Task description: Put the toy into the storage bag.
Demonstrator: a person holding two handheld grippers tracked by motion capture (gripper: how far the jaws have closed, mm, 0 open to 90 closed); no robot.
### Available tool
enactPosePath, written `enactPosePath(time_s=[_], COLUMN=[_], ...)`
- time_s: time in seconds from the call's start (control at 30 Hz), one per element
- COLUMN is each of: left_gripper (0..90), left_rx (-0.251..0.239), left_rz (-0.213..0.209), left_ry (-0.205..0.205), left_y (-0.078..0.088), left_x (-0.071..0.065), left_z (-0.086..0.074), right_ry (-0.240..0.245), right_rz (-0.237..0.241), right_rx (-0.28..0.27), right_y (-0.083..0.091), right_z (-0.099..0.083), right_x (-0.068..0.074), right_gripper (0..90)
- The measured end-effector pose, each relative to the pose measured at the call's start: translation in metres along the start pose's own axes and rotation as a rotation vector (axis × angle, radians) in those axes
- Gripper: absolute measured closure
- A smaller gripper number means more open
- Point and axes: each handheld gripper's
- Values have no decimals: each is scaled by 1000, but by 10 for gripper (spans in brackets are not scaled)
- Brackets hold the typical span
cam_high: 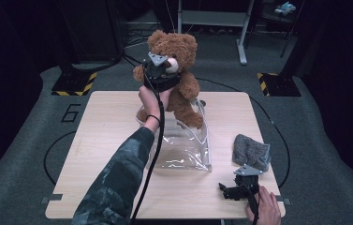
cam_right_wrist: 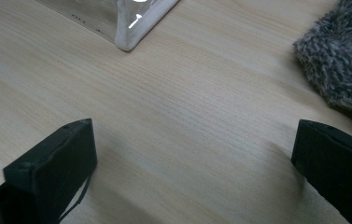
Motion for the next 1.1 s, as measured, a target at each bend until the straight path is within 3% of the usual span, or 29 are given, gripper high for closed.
enactPosePath(time_s=[0.57,0.73,0.77,1.1], left_gripper=[416,415,414,409], left_rx=[22,42,49,70], left_rz=[-36,-47,-51,-68], left_ry=[4,-2,-25,-27], left_y=[15,16,17,19], left_x=[7,7,9,3], left_z=[-23,-31,-32,-40], right_ry=[-1,-1,-4,-3], right_rz=[1,0,3,2], right_rx=[0,-3,-3,-4], right_y=[0,0,0,0], right_z=[0,0,0,0], right_x=[0,0,0,0], right_gripper=[0,0,0,0])
Point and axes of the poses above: each handheld gripper's, and its own axes: y roughly backward along the jaws, z roughly out of its top, x roughly to its left, and after that the axes turned 6 degrees about z, right-handed
